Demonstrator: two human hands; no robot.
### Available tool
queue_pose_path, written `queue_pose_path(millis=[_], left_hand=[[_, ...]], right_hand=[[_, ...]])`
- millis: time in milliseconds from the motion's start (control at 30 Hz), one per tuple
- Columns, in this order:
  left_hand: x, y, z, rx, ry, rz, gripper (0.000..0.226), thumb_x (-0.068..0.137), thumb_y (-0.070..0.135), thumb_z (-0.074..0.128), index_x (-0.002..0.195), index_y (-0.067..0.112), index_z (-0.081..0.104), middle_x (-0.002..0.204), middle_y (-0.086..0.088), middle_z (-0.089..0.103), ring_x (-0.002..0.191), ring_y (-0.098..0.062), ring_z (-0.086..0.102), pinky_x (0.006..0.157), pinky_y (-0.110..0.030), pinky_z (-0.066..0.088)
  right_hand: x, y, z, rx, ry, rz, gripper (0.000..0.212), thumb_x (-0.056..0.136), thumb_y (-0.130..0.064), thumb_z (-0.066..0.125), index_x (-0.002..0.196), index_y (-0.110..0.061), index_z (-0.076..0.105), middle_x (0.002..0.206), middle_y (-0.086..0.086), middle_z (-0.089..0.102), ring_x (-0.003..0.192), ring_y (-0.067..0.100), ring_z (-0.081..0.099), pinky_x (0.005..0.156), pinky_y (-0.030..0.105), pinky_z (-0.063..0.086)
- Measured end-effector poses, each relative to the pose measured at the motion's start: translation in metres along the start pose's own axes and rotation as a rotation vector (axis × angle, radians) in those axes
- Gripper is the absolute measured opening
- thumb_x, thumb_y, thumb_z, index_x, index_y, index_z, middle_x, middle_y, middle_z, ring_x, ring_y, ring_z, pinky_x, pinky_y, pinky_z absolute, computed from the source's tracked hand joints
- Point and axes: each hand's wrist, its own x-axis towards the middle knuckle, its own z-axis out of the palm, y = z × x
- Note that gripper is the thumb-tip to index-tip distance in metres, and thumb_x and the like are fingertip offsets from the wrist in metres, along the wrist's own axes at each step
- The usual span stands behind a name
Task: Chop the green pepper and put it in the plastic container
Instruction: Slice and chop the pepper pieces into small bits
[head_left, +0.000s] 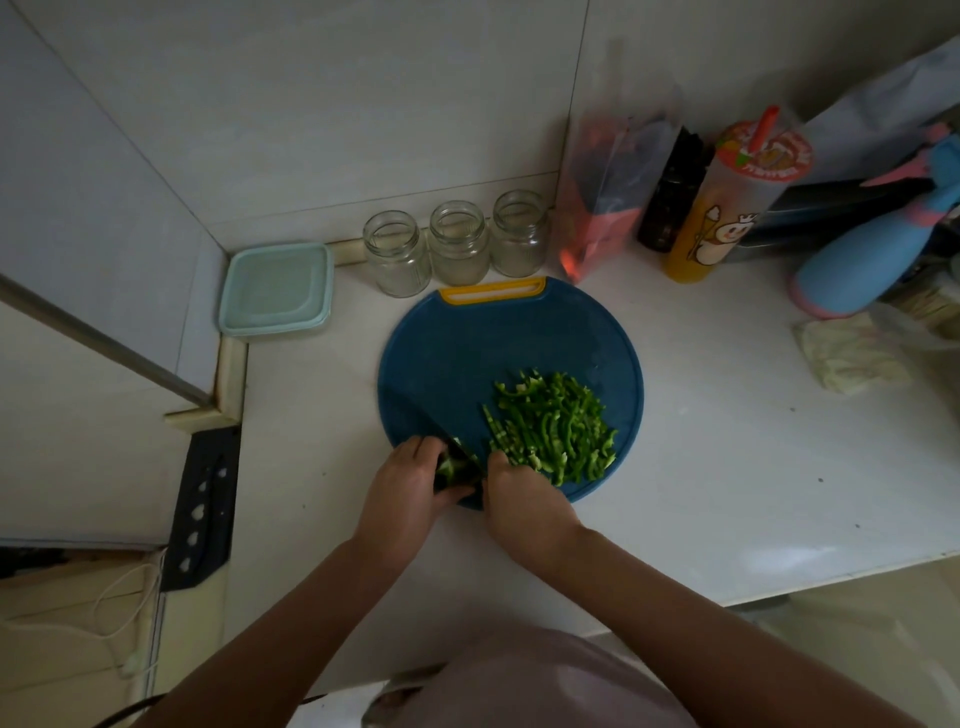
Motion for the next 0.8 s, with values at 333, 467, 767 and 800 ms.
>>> queue_pose_path(millis=[333,467,767,800], left_hand=[[-0.005,0.002,-0.002,-0.013,0.011,-0.033,0.043,0.061,0.02,0.086,0.094,0.001,0.066,0.081,-0.013,0.064,0.071,-0.03,0.063,0.056,-0.032,0.048],[-0.008,0.005,-0.001,-0.015,0.025,-0.066,0.05,0.061,0.023,0.086,0.102,0.001,0.066,0.088,-0.013,0.066,0.078,-0.029,0.065,0.062,-0.033,0.051],[-0.005,0.011,-0.004,-0.028,0.027,-0.087,0.047,0.063,0.022,0.085,0.098,-0.002,0.064,0.088,-0.016,0.064,0.077,-0.03,0.062,0.063,-0.028,0.043],[-0.005,0.011,-0.004,-0.025,0.03,-0.086,0.047,0.064,0.022,0.085,0.099,-0.002,0.063,0.088,-0.016,0.064,0.078,-0.03,0.062,0.063,-0.028,0.042]], right_hand=[[0.019,-0.007,-0.004,0.123,0.043,0.07,0.022,0.096,-0.015,0.043,0.111,0.001,0.044,0.102,0.022,0.063,0.092,0.038,0.063,0.063,0.033,0.043],[0.005,0.011,-0.003,0.182,0.083,0.08,0.024,0.099,-0.02,0.041,0.109,0.001,0.046,0.097,0.022,0.063,0.088,0.037,0.063,0.064,0.036,0.046],[-0.021,0.016,0.002,0.244,0.16,-0.028,0.023,0.1,-0.024,0.041,0.104,-0.001,0.046,0.092,0.021,0.062,0.083,0.035,0.06,0.06,0.031,0.038],[-0.021,0.015,0.004,0.245,0.153,-0.034,0.023,0.1,-0.024,0.041,0.103,-0.002,0.046,0.091,0.02,0.062,0.083,0.035,0.061,0.061,0.033,0.039]])
